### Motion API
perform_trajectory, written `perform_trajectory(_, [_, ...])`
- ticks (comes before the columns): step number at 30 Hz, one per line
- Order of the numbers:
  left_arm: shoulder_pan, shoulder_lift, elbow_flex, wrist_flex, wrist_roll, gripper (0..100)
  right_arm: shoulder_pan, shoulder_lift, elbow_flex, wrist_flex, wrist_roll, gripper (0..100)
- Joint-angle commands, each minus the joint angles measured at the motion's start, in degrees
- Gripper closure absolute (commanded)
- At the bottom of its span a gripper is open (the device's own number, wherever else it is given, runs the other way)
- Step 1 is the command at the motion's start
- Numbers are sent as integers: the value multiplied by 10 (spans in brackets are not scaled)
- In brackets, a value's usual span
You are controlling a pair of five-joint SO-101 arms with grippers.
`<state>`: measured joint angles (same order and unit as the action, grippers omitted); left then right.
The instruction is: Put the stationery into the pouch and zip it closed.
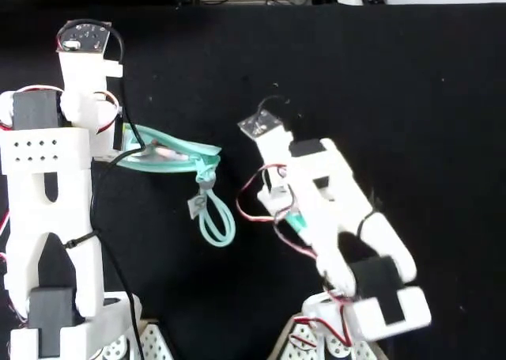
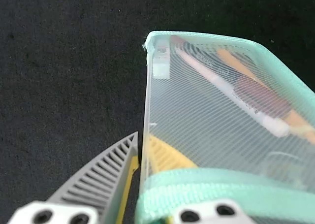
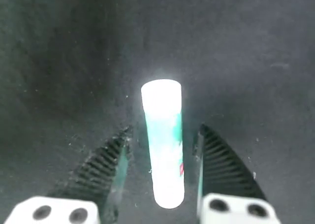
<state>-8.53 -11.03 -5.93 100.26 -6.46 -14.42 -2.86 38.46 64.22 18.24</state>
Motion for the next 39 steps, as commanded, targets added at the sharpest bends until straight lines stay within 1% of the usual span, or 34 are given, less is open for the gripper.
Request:
perform_trajectory(1, [0, 6, 9, 4, -4, 970, -9, 36, -48, -1, 28, 820])
perform_trajectory(9, [0, 6, 9, 4, -4, 970, -8, 123, -124, -1, 32, 819])
perform_trajectory(17, [0, 6, 9, 4, -4, 970, -9, 137, -145, 2, 32, 826])
perform_trajectory(18, [0, 6, 9, 4, -4, 970, -8, 137, -145, 2, 32, 848])
perform_trajectory(21, [0, 6, 9, 4, -4, 970, -7, 134, -148, 4, 49, 995])
perform_trajectory(22, [0, 6, 9, 4, -4, 970, -5, 129, -148, 5, 53, 972])
perform_trajectory(23, [0, 6, 10, 4, -4, 970, -4, 117, -148, 7, 57, 986])
perform_trajectory(27, [0, 6, 10, 4, -4, 970, 6, 14, -145, 33, 73, 987])
perform_trajectory(32, [0, 6, 10, 4, -4, 970, -3, -204, -146, 72, 66, 987])
perform_trajectory(36, [0, 6, 10, 4, -4, 970, -59, -392, -150, 76, 6, 986])
perform_trajectory(39, [0, 6, 10, 4, -4, 970, -127, -519, -145, 34, -25, 986])
